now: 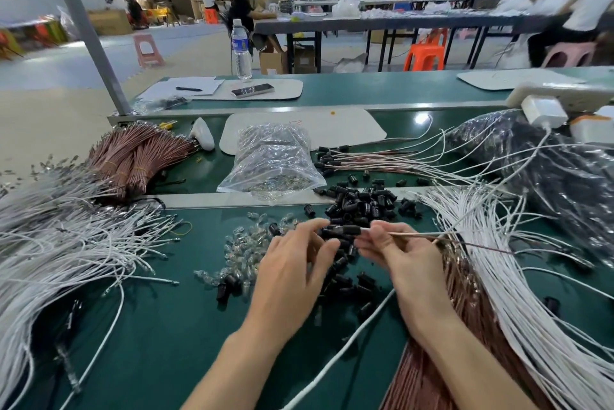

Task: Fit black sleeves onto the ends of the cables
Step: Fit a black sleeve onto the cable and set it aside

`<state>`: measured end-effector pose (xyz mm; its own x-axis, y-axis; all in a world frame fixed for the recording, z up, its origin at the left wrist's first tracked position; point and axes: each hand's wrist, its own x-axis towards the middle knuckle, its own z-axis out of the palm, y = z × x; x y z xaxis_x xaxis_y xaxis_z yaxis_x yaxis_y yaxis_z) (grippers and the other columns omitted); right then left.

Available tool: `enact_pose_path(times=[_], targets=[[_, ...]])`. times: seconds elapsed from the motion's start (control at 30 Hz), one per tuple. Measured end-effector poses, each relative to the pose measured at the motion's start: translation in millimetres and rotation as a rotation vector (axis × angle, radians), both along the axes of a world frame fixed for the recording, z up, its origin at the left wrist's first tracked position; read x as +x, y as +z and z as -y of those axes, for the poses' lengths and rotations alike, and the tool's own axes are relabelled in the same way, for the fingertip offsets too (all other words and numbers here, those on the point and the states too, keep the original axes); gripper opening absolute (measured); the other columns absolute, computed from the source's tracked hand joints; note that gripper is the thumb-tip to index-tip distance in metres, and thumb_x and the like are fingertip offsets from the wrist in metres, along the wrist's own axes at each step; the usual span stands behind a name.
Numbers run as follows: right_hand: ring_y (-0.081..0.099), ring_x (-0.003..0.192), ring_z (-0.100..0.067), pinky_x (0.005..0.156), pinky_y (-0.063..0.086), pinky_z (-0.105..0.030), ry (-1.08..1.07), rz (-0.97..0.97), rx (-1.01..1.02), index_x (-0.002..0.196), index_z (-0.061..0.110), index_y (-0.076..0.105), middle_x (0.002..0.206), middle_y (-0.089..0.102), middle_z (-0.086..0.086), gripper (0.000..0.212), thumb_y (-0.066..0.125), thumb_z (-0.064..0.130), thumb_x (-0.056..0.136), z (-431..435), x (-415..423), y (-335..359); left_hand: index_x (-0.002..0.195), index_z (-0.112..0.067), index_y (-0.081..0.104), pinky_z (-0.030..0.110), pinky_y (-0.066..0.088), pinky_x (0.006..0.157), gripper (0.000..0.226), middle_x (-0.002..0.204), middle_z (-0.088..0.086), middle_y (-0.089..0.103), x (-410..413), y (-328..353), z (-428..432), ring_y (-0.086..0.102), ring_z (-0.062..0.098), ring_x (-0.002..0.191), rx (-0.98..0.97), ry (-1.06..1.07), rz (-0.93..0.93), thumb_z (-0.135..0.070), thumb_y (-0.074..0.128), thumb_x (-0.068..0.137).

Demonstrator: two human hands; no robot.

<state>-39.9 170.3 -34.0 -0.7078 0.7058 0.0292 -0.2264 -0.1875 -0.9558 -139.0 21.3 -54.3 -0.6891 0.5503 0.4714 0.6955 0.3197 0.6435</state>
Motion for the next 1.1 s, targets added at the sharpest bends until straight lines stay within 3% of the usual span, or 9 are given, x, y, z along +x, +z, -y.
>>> enact_pose_path(times=[0.1,0.17,0.33,0.47,0.63,0.87,1.1], targets=[[0.077,0.091,-0.022,0.076,0.059,-0.02,0.084,0.005,0.003,0.091,0.015,0.078,0.095,0.079,-0.01,0.021,0.074,0.029,0.077,10.1,-3.8,-1.2,0.141,-0.035,0.043,0.015,0.034,0.089,0.055,0.096,-0.022,0.06,1.9,3.1,-3.9,0.053,-0.002,0.097,-0.053,0.045,-0.015,-0.069,0.029,0.1],[0.077,0.093,-0.022,0.077,0.059,-0.019,0.101,-0.012,-0.029,0.089,0.018,0.08,0.096,0.079,-0.01,0.018,0.076,0.028,0.075,7.7,-1.6,0.4,0.137,-0.027,0.05,0.021,0.034,0.089,0.059,0.095,-0.018,0.063,1.8,5.7,-3.8,0.055,0.001,0.094,-0.082,0.064,-0.07,-0.068,0.027,0.1],[0.077,0.094,-0.023,0.077,0.059,-0.02,0.146,-0.027,-0.036,0.089,0.016,0.08,0.095,0.079,-0.012,0.017,0.078,0.024,0.073,10.8,-1.6,1.3,0.1,-0.023,0.058,0.03,0.034,0.085,0.052,0.083,-0.01,0.065,6.2,7.4,-8.7,0.059,0.014,0.081,-0.166,0.147,-0.161,-0.062,0.024,0.102],[0.076,0.095,-0.024,0.078,0.059,-0.021,0.185,-0.028,-0.019,0.087,0.019,0.081,0.096,0.079,-0.012,0.013,0.076,0.021,0.074,13.8,-1.4,2.7,0.079,-0.026,0.041,0.033,0.032,0.076,0.037,0.065,-0.009,0.052,10.1,8.7,-11.1,0.053,0.018,0.065,-0.179,0.229,-0.254,-0.05,0.028,0.104],[0.076,0.094,-0.021,0.077,0.059,-0.02,0.235,-0.006,0.053,0.092,0.01,0.076,0.095,0.079,-0.01,0.017,0.073,0.02,0.078,15.0,0.6,1.1,0.074,-0.025,0.035,0.033,0.031,0.074,0.045,0.062,-0.011,0.043,7.2,6.2,-11.1,0.035,0.014,0.06,-0.172,0.243,-0.276,-0.056,0.026,0.105],[0.076,0.095,-0.02,0.078,0.058,-0.02,0.275,-0.013,0.04,0.1,-0.001,0.066,0.099,0.079,-0.007,0.025,0.065,0.019,0.084,11.2,0.1,-5.0,0.069,-0.025,0.031,0.033,0.034,0.075,0.046,0.058,-0.007,0.048,5.7,2.5,-8.9,0.034,0.015,0.058,-0.121,0.193,-0.256,-0.056,0.03,0.104],[0.074,0.104,-0.025,0.083,0.058,-0.022,0.33,-0.052,-0.017,0.095,0.005,0.067,0.107,0.077,-0.013,0.02,0.065,0.023,0.086,8.5,-2.3,-8.7,0.071,-0.021,0.034,0.034,0.036,0.075,0.045,0.059,-0.006,0.048,4.4,1.5,-8.5,0.036,0.017,0.055,-0.099,0.152,-0.254,-0.049,0.03,0.105]])
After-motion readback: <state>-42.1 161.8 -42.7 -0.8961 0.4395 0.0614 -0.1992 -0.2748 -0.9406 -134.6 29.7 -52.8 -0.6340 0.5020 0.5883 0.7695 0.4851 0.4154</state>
